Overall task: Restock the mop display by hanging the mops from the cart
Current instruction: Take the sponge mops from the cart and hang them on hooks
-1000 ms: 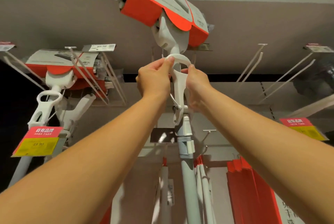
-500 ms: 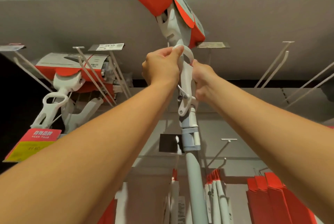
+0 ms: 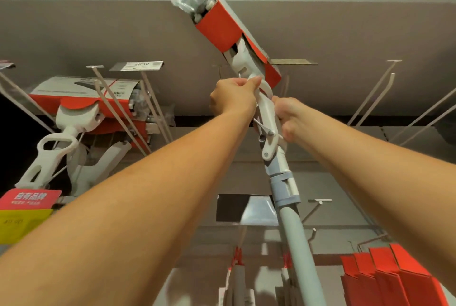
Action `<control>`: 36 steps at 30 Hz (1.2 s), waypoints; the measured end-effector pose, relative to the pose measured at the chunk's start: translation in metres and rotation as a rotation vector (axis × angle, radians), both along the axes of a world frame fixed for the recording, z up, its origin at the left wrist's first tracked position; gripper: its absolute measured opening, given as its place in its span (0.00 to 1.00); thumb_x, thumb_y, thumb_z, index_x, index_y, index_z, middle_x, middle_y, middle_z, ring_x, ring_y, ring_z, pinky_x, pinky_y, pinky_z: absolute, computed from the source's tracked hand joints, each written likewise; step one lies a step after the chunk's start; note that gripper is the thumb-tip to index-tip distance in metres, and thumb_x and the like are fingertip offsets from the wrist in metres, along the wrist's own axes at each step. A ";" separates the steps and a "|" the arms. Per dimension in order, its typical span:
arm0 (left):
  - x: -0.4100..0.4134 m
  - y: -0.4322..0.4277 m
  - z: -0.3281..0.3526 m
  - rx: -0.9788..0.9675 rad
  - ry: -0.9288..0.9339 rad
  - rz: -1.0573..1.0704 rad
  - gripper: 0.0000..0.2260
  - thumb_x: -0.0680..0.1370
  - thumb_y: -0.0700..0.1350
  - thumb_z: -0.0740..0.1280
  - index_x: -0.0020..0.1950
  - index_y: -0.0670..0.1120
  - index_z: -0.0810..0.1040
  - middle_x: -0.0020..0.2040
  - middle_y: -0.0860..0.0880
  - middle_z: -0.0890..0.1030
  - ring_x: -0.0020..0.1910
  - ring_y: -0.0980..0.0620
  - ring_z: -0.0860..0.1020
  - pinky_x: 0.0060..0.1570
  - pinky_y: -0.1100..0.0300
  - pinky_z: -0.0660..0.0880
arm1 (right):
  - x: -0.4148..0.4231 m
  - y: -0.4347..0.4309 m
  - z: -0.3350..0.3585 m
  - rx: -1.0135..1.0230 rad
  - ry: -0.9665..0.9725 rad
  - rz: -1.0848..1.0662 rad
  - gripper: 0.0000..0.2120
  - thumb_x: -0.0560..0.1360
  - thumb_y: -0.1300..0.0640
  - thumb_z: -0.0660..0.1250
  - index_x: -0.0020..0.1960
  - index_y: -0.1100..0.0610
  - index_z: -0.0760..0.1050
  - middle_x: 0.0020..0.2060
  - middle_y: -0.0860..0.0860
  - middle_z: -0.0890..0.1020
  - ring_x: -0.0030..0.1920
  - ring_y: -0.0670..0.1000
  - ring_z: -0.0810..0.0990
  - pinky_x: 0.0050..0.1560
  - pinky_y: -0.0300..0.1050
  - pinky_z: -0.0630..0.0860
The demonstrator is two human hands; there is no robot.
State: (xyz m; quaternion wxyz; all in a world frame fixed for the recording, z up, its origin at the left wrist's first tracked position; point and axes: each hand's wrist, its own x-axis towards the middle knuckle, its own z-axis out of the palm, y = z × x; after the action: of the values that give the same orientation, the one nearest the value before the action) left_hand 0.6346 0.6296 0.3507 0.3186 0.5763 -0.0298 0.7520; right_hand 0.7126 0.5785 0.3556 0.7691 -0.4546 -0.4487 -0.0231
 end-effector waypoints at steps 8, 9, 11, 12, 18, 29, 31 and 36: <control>0.024 0.020 0.002 0.049 -0.013 -0.104 0.13 0.74 0.52 0.72 0.29 0.52 0.81 0.31 0.48 0.82 0.36 0.44 0.80 0.45 0.50 0.81 | 0.019 0.013 0.008 0.008 -0.030 -0.081 0.21 0.84 0.48 0.48 0.60 0.58 0.74 0.50 0.53 0.81 0.51 0.52 0.78 0.57 0.46 0.72; 0.025 0.024 0.003 0.053 -0.027 -0.111 0.13 0.74 0.52 0.72 0.29 0.53 0.80 0.32 0.48 0.82 0.37 0.43 0.81 0.45 0.50 0.81 | 0.018 0.015 0.009 0.010 -0.035 -0.083 0.21 0.84 0.48 0.48 0.62 0.58 0.73 0.53 0.53 0.80 0.53 0.52 0.77 0.56 0.47 0.71; 0.025 0.030 0.007 0.066 -0.047 -0.114 0.14 0.74 0.53 0.71 0.28 0.54 0.80 0.33 0.48 0.83 0.40 0.42 0.82 0.45 0.49 0.81 | 0.014 0.018 0.011 0.022 -0.028 -0.094 0.20 0.84 0.49 0.48 0.65 0.58 0.72 0.53 0.53 0.81 0.51 0.52 0.79 0.51 0.45 0.74; 0.025 0.032 0.007 0.075 -0.049 -0.119 0.13 0.74 0.54 0.71 0.29 0.54 0.80 0.33 0.48 0.83 0.40 0.42 0.83 0.46 0.49 0.81 | 0.011 0.019 0.010 0.033 -0.023 -0.101 0.20 0.84 0.49 0.48 0.65 0.58 0.72 0.47 0.53 0.81 0.45 0.50 0.79 0.43 0.43 0.74; 0.031 0.038 0.010 0.059 -0.024 -0.223 0.10 0.74 0.51 0.72 0.33 0.53 0.82 0.35 0.47 0.83 0.36 0.44 0.82 0.43 0.50 0.82 | 0.015 0.019 0.014 0.088 0.010 -0.191 0.14 0.84 0.51 0.49 0.55 0.56 0.71 0.34 0.50 0.74 0.30 0.46 0.72 0.18 0.35 0.63; 0.058 0.075 -0.003 0.025 0.161 -0.439 0.07 0.77 0.45 0.70 0.46 0.41 0.82 0.32 0.46 0.78 0.24 0.52 0.75 0.30 0.60 0.78 | 0.039 0.060 -0.006 0.149 0.290 -0.055 0.16 0.83 0.52 0.51 0.49 0.57 0.74 0.36 0.53 0.79 0.30 0.51 0.75 0.39 0.44 0.74; 0.064 0.084 -0.006 0.002 0.175 -0.471 0.07 0.78 0.44 0.69 0.49 0.40 0.82 0.32 0.47 0.78 0.22 0.55 0.74 0.27 0.63 0.75 | 0.041 0.068 -0.010 0.165 0.313 -0.057 0.14 0.83 0.51 0.51 0.52 0.55 0.74 0.34 0.52 0.78 0.29 0.51 0.75 0.39 0.45 0.74; 0.071 0.107 -0.011 -0.031 0.245 -0.546 0.05 0.78 0.45 0.69 0.47 0.43 0.79 0.39 0.44 0.79 0.28 0.50 0.75 0.29 0.59 0.77 | 0.053 0.081 -0.015 0.118 0.283 -0.102 0.15 0.82 0.50 0.52 0.54 0.55 0.75 0.39 0.52 0.80 0.29 0.51 0.76 0.29 0.37 0.72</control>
State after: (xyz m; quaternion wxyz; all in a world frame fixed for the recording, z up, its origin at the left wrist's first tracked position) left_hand 0.7057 0.7362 0.3395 0.5192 0.6282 -0.1336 0.5638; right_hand 0.7656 0.6598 0.3403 0.8478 -0.4297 -0.3099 -0.0241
